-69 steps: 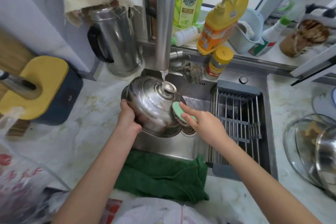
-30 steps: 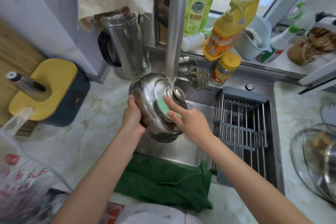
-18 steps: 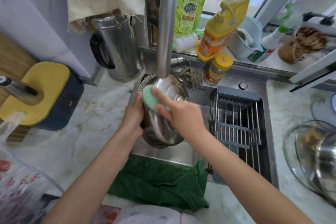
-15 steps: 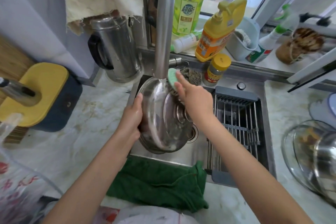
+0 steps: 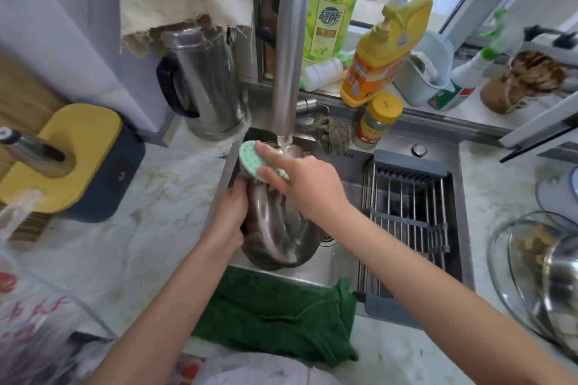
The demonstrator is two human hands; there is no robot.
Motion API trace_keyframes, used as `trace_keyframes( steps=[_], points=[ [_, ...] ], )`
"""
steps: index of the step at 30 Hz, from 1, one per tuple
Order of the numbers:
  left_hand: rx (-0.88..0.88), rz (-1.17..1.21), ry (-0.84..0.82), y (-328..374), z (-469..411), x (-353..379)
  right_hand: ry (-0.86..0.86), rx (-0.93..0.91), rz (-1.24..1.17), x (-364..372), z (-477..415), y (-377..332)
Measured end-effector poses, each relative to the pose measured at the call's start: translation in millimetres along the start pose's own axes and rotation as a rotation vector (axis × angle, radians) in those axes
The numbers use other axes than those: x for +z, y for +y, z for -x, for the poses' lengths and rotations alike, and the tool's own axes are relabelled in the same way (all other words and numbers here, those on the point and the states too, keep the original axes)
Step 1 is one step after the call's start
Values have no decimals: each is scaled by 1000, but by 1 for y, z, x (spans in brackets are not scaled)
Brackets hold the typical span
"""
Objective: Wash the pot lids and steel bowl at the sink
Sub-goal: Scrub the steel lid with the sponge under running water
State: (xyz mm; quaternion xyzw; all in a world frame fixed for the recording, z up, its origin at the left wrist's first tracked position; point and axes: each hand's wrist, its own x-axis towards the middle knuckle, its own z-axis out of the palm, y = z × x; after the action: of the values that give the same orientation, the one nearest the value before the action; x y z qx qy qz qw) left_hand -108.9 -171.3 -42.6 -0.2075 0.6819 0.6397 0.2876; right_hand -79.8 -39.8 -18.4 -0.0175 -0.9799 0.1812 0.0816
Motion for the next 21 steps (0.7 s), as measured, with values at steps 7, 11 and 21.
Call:
trace_keyframes(
  steps=[7,11,21],
  points=[
    [309,-244,-16,-15,1,-17,-199,273,30,-8,-19,53],
    [274,-253,5,-16,1,-18,-241,-64,61,-14,4,3],
    [272,-212,-29,-18,-3,-16,-269,-43,39,-15,-3,11]
  ],
)
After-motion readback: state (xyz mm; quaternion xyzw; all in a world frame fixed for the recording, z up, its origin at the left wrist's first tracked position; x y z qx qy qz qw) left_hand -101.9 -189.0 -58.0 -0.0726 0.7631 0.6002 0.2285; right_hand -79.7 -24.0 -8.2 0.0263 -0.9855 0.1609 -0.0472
